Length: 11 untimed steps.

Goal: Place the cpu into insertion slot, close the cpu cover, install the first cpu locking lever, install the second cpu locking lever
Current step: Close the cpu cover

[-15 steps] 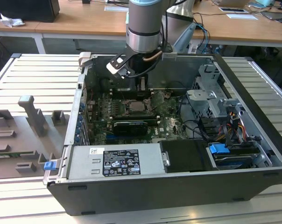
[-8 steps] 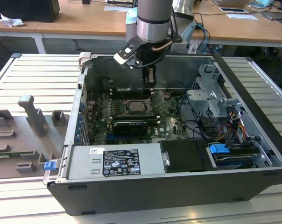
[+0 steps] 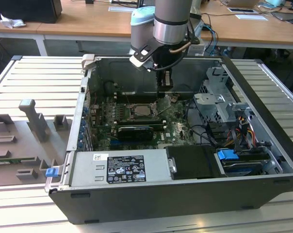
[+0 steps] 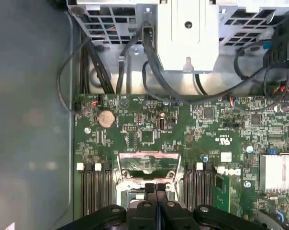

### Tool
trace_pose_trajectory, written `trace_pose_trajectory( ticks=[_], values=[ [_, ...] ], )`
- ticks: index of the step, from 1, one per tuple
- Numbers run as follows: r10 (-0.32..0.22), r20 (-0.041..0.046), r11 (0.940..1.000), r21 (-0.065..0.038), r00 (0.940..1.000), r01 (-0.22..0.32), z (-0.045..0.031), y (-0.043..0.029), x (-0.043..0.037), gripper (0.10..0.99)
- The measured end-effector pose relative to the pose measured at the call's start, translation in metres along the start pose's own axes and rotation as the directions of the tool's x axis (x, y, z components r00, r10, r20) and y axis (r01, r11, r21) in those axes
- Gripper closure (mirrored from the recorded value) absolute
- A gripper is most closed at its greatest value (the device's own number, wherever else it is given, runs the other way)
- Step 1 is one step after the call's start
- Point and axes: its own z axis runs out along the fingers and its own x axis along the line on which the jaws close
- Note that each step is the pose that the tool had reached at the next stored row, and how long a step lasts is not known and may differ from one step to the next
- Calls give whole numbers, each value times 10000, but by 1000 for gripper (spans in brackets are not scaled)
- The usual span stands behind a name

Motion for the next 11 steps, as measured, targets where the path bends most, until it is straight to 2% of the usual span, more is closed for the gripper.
trace_pose_trajectory(
  ticks=[5, 11],
  values=[
    [-2, -2, 10000, 16, 10000, 2, 1, 250, 1, 980],
    [-302, -6, 9995, 16, 9995, 302, 32, 358, 1, 980]
  ],
)
